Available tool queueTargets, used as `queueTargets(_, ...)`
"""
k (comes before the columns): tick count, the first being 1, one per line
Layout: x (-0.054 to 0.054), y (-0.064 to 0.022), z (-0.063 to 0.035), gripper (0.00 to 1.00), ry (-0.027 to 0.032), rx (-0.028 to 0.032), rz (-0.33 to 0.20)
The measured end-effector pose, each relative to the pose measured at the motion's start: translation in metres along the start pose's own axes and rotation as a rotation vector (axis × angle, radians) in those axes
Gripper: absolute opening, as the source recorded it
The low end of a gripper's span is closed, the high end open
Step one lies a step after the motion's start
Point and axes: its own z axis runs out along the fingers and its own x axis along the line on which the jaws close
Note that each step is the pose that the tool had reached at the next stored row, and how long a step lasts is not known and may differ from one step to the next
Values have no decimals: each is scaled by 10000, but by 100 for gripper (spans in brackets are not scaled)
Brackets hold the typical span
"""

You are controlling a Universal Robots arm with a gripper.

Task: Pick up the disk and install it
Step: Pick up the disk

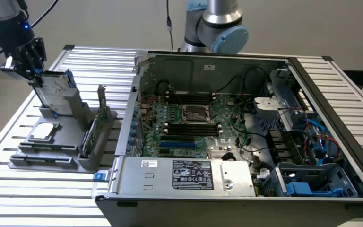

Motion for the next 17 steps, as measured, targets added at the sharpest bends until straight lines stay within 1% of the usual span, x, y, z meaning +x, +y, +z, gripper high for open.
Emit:
queueTargets(2, 13, 0, -1, 33, -47, -1, 7)
queueTargets(5, 36, 0, -2, 33, -79, -2, 31)
queueTargets(12, 82, -2, -4, 33, -83, 0, 103)
queueTargets(17, 89, -2, -4, 33, -84, 2, 125)
